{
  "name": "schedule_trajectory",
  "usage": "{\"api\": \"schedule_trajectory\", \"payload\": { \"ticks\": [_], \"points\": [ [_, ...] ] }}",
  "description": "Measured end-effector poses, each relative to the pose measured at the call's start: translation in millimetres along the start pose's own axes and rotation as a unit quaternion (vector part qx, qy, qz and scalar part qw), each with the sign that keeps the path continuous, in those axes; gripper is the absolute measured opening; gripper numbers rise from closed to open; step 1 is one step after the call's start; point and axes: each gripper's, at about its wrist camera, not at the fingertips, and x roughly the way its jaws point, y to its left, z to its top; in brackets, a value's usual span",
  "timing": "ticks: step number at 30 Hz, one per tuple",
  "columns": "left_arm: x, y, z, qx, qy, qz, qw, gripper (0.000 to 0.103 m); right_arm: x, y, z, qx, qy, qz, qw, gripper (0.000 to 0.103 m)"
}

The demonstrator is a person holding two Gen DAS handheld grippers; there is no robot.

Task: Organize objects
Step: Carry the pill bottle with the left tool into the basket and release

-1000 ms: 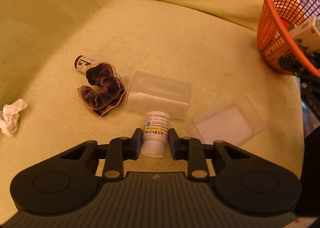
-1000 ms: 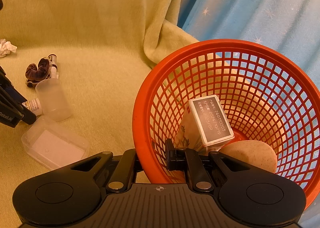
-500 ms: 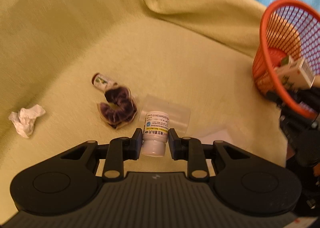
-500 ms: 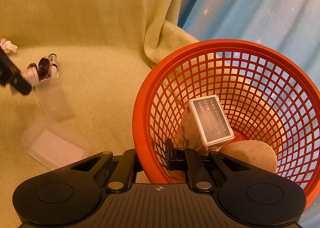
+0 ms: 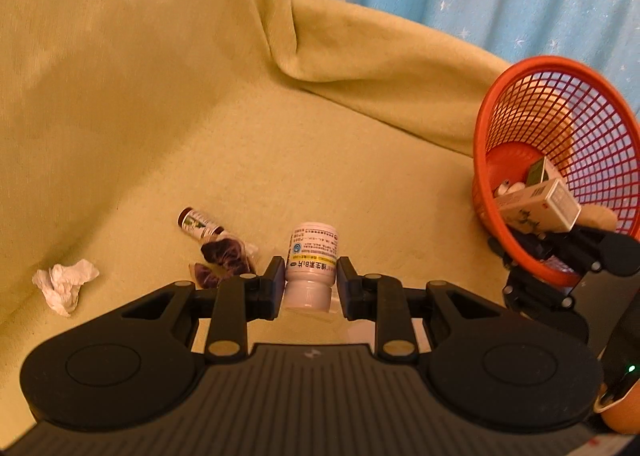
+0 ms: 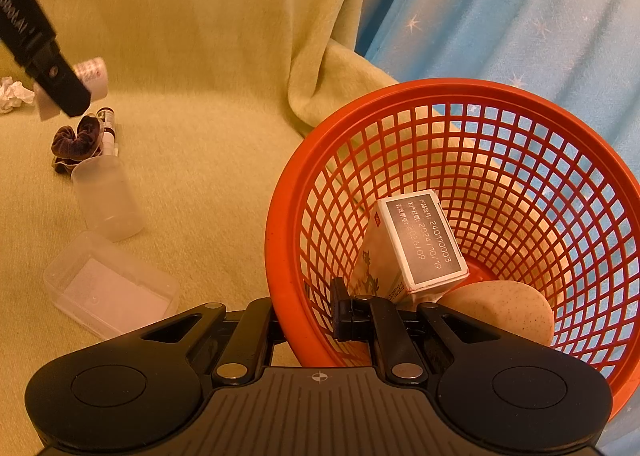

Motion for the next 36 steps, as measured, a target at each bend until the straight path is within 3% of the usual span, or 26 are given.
{"api": "schedule_trajectory", "payload": {
  "ticks": [26,36],
  "points": [
    [-24,-23,25,0.015,-0.030,-0.024,0.9992,0.023,0,1,0,0.000,0.000,-0.001,1.000,0.007],
    [-35,-52,44,0.050,-0.042,-0.055,0.9963,0.023,0,1,0,-0.001,0.001,-0.001,1.000,0.007]
  ]
}}
